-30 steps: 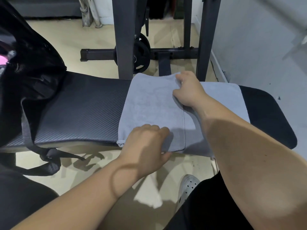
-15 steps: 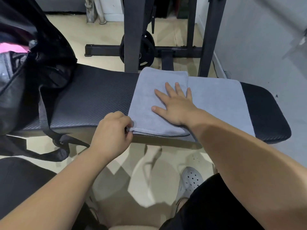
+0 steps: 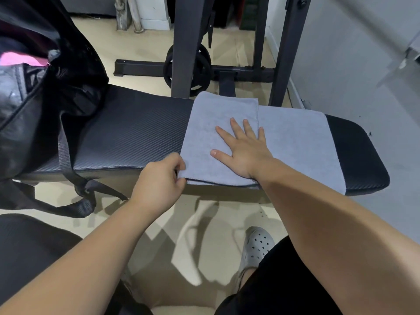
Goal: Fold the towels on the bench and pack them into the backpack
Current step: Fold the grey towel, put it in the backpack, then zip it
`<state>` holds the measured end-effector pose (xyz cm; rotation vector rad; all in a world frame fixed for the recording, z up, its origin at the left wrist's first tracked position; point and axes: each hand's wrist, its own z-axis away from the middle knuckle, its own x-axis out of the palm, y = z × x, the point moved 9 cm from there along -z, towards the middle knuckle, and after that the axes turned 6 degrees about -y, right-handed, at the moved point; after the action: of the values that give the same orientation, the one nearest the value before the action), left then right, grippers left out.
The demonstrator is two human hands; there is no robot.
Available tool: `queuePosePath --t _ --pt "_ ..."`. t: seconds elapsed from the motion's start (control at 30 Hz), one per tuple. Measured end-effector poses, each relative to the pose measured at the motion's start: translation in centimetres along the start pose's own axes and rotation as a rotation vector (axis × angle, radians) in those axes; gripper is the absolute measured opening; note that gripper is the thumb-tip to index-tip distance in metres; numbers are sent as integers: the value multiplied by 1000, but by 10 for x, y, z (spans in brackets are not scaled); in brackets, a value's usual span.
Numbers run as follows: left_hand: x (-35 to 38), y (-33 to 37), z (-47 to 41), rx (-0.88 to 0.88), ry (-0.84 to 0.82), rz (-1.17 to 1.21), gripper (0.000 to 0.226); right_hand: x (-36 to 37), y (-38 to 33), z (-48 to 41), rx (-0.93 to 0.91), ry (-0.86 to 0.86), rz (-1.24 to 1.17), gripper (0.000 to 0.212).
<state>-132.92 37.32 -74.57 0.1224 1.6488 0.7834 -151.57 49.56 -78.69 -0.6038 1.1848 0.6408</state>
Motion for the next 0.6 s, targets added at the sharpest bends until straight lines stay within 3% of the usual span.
queuePosePath --t 0.1,0.2,0.27,0.4,0.5,0.6 --pt "2 -3 2 -63 -98 -127 31 0 0 1 1 -5 -14 81" --pt "-30 16 -4 7 117 -42 25 -7 4 -1 40 32 -31 79" --pt "-32 34 -23 89 146 -96 21 -14 12 -3 119 80 -40 80" --pt "23 44 -75 56 -155 -329 63 -10 35 -9 293 38 -74 82" --pt "59 35 -95 30 -299 -412 74 -4 36 -15 320 -13 -91 84" --pt "65 18 -97 -12 -323 -445 78 -5 27 -22 322 -47 -88 87"
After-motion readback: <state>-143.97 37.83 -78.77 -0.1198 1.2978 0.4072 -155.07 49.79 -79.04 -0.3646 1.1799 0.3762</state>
